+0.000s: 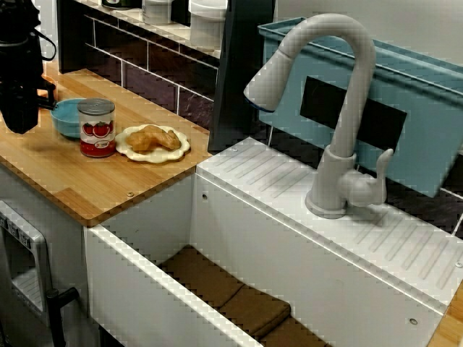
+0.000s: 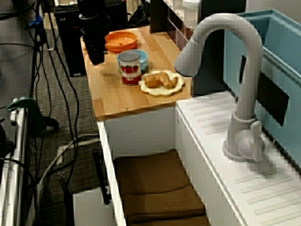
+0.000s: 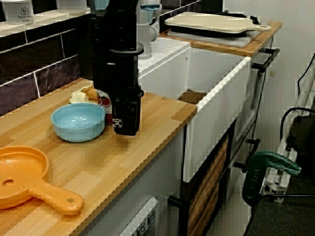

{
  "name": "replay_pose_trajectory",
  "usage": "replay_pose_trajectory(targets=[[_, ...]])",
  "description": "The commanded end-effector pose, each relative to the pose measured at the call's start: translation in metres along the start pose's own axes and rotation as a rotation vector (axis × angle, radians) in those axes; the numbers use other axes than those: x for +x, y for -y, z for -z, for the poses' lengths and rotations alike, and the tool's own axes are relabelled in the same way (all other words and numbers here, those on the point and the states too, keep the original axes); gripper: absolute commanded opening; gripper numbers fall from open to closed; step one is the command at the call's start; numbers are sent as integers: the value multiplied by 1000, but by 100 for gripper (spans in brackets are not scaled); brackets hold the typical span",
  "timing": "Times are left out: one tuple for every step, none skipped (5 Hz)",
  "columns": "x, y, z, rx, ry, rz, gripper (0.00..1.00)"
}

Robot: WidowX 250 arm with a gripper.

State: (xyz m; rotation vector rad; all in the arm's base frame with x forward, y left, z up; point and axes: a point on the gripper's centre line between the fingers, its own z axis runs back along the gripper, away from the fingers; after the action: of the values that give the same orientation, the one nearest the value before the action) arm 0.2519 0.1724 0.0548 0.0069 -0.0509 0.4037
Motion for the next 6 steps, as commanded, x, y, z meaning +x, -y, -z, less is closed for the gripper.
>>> replay_pose_trajectory(targets=[[29, -12, -29, 26, 79, -53, 0], [45, -4, -28, 42, 101, -66, 0], [57, 5, -26, 46, 102, -69, 0], [66, 12, -23, 49, 95, -68, 0], [67, 18, -23, 34, 70, -74, 0], [64, 30, -28, 10, 34, -58, 0]])
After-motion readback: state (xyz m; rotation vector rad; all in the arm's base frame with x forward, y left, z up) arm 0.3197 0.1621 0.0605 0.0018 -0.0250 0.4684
